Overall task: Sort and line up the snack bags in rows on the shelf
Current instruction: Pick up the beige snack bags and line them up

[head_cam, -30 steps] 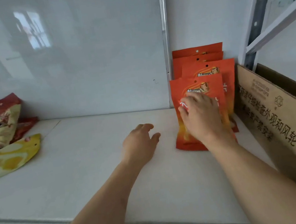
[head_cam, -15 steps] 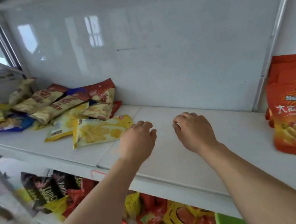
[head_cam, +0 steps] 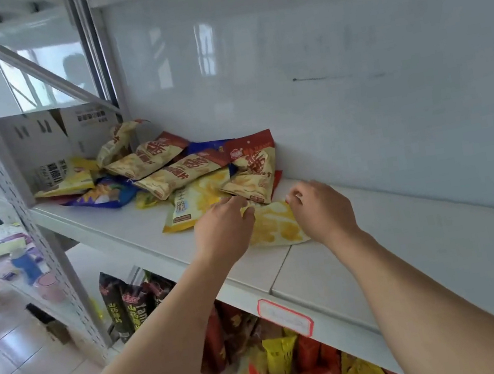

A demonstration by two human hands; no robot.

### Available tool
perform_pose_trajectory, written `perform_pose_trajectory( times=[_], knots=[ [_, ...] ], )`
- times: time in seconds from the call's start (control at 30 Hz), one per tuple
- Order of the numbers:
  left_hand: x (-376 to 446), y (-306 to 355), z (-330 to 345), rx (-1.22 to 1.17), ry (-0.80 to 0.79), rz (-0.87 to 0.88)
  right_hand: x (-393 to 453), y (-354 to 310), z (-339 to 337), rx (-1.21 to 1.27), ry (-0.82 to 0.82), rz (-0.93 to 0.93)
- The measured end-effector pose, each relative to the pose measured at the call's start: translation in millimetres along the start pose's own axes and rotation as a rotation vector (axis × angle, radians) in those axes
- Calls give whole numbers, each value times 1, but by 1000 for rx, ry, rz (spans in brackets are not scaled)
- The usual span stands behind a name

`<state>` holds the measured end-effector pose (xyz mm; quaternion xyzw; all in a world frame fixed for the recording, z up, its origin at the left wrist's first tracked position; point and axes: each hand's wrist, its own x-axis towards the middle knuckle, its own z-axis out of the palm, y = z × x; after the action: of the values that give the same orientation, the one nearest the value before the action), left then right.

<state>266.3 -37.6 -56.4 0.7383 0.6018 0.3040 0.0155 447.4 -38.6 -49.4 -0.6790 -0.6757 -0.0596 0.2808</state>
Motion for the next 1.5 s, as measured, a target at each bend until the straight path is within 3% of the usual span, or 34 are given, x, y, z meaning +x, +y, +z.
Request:
perform_pose_trajectory(
  times=[0.17, 0.33, 0.57, 0.7, 0.93, 1.17, 1.33, 1.5],
  knots=[
    [50, -43, 1, -23, 45, -103, 58, -24, 38, 142, 23, 34],
    [106, -81, 6, -32, 5, -211, 107, -35, 81, 238, 15, 180],
    [173, -125, 15, 36, -184, -283, 146, -46, 125, 333, -65, 534],
    [206, -147, 23, 85, -300, -321, 155, -59, 139, 349, 45, 572],
    [246, -182, 10, 136, -466, -219, 167, -74, 145, 653, 206, 730],
    [262, -205, 4, 150, -486, -189, 165, -79, 138, 1014, 143, 805],
    [265, -200, -4, -77, -451, -201, 165, -75, 129, 1064, 116, 838],
    [260, -191, -20, -387, -430, -214, 159, -66, 109, 1077, 247, 843]
  ],
)
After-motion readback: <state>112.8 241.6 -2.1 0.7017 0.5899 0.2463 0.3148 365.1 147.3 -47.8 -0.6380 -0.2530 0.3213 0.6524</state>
